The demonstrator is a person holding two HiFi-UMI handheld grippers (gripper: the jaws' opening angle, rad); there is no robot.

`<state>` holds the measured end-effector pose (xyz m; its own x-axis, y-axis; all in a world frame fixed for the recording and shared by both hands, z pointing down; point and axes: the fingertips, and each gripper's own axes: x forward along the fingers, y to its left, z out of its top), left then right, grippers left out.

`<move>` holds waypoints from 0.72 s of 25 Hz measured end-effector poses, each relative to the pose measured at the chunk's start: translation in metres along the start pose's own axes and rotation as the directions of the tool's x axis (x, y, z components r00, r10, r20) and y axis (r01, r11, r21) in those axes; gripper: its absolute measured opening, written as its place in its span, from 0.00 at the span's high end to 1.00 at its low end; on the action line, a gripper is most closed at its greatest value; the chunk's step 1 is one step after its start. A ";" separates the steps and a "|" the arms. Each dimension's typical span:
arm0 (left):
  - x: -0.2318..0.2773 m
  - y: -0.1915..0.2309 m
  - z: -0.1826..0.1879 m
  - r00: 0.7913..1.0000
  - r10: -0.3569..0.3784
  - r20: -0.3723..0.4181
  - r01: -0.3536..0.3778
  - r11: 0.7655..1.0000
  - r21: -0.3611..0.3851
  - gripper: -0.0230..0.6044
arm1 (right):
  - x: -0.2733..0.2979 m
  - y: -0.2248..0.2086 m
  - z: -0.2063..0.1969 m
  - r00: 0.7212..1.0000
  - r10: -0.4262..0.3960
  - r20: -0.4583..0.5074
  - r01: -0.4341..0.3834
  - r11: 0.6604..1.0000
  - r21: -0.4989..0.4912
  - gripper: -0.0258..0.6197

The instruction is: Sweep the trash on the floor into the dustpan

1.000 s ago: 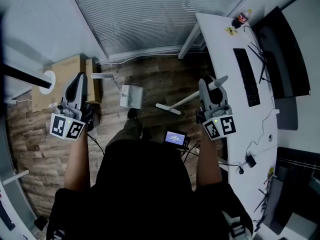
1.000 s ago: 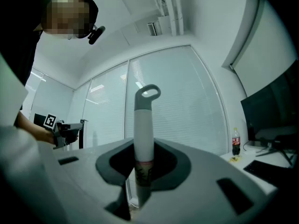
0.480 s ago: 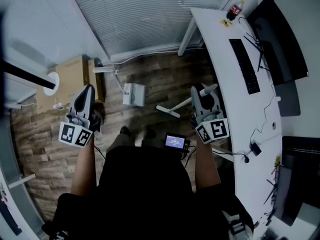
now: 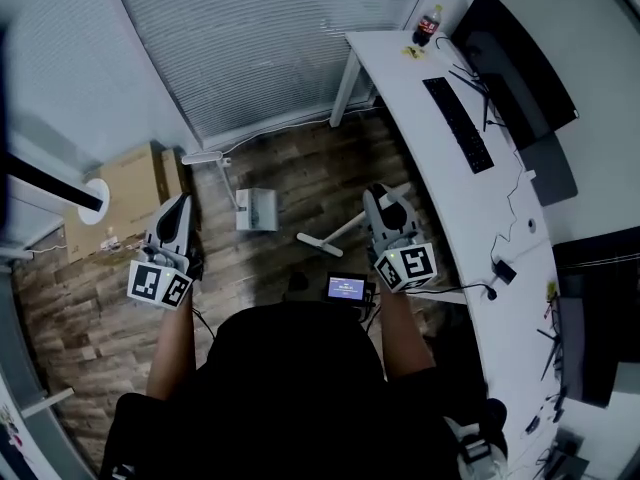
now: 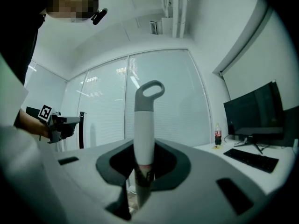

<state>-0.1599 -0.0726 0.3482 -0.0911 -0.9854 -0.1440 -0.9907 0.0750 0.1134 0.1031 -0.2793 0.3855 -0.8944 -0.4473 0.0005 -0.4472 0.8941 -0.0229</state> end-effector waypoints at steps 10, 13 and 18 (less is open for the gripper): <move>-0.084 -0.001 -0.001 0.995 -0.098 -0.026 0.098 0.995 -0.028 0.97 | -0.029 0.083 0.009 0.998 -0.055 0.008 0.055 0.998 -0.022 0.85; -0.114 -0.002 0.005 0.994 -0.106 -0.016 0.106 0.994 -0.021 0.97 | -0.045 0.111 0.014 0.997 -0.069 0.019 0.069 0.997 -0.027 0.85; -0.161 0.001 0.006 0.993 -0.118 -0.024 0.118 0.993 -0.011 0.97 | -0.066 0.151 0.016 0.996 -0.091 0.021 0.091 0.996 -0.015 0.85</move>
<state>-0.1467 0.0871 0.3655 0.0291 -0.9907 -0.1329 -0.9934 -0.0434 0.1064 0.0949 -0.1149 0.3656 -0.8496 -0.5270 -0.0188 -0.5270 0.8498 -0.0078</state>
